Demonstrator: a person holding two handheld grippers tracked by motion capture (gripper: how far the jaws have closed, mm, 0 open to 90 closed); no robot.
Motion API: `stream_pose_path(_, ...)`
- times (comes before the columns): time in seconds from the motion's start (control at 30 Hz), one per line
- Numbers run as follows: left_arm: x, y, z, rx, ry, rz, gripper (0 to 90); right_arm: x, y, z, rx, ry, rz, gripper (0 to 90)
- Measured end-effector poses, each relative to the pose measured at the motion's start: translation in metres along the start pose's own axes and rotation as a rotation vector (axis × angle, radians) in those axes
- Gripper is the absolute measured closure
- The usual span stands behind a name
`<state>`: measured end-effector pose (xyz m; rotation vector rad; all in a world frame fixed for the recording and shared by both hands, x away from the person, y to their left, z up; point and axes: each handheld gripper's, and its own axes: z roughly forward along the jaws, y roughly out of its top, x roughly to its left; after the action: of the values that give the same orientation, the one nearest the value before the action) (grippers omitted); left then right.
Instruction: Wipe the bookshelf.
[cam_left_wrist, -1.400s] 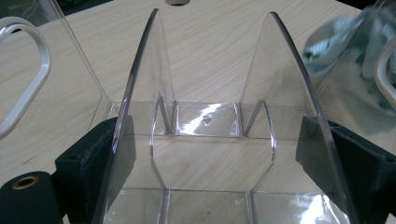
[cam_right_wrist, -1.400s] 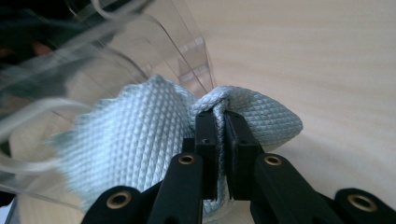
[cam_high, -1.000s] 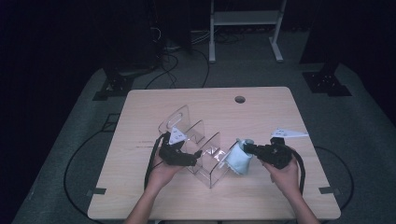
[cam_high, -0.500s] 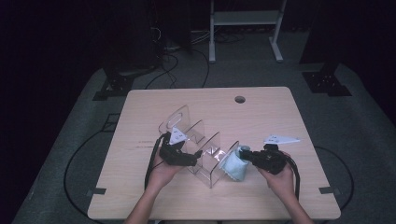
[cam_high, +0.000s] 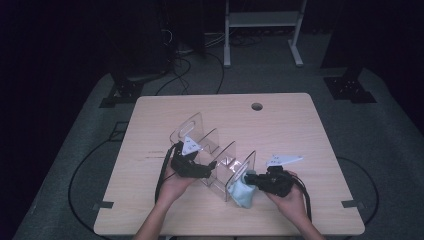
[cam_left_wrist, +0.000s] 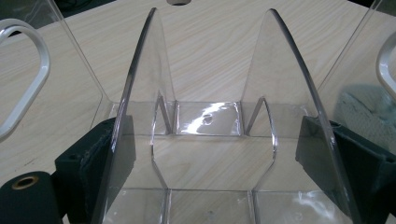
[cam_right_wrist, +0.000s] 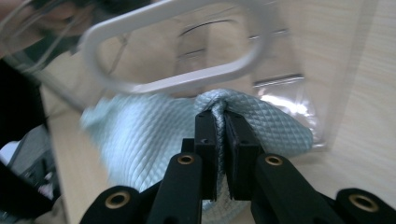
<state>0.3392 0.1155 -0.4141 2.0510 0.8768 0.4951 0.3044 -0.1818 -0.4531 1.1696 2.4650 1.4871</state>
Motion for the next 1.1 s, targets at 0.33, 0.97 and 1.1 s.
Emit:
stream_pose_path(0.33, 0.000, 0.000, 0.001, 0.001, 0.002, -0.002, 8.6, 0.031, -0.007, 0.011, 0.024, 0.065, -0.060, 83.7)
stream_pose_path(0.97, -0.001, 0.000, 0.001, 0.003, 0.006, -0.003, 8.5, 0.038, -0.030, 0.038, 0.128, 0.054, -0.081, 83.6)
stream_pose_path(1.1, -0.001, 0.000, 0.001, 0.004, 0.006, -0.002, 8.5, 0.054, -0.026, 0.032, 0.097, 0.053, -0.136, 83.6)
